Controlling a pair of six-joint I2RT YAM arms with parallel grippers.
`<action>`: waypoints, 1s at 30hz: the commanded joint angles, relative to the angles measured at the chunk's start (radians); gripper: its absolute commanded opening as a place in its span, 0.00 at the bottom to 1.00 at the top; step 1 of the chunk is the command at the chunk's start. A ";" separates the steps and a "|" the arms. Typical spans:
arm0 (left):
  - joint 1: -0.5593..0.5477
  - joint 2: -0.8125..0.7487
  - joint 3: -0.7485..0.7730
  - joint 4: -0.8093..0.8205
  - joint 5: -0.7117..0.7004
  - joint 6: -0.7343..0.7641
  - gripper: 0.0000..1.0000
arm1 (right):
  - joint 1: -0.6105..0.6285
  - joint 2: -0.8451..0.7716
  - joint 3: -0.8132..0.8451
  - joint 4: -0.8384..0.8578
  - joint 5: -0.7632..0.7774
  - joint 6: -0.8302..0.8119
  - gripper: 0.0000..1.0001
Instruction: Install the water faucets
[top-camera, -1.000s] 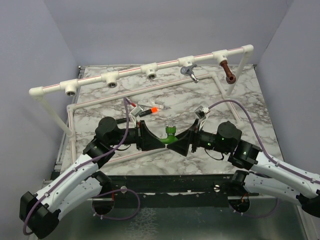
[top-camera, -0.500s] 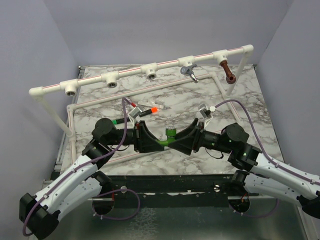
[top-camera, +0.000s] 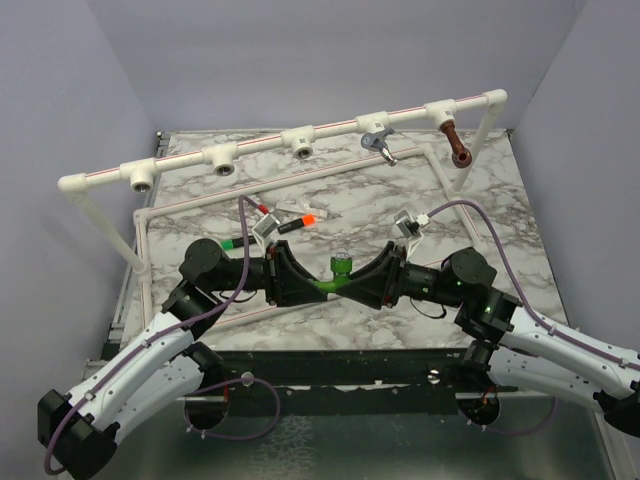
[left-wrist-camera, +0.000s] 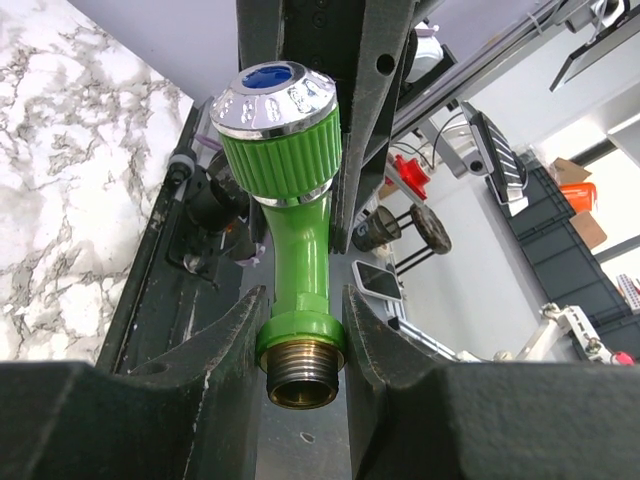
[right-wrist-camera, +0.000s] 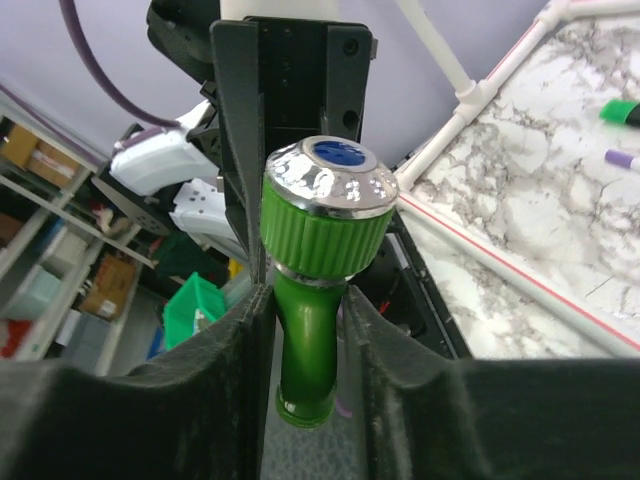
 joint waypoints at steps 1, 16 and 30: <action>-0.003 -0.014 0.024 0.044 0.012 -0.009 0.00 | -0.004 0.002 -0.009 0.027 -0.024 -0.005 0.30; -0.004 0.010 0.056 -0.028 -0.056 0.037 0.82 | -0.004 -0.010 0.040 -0.074 0.033 -0.052 0.00; -0.004 0.122 0.482 -0.747 -0.366 0.499 0.96 | -0.004 -0.064 0.192 -0.458 0.319 -0.283 0.00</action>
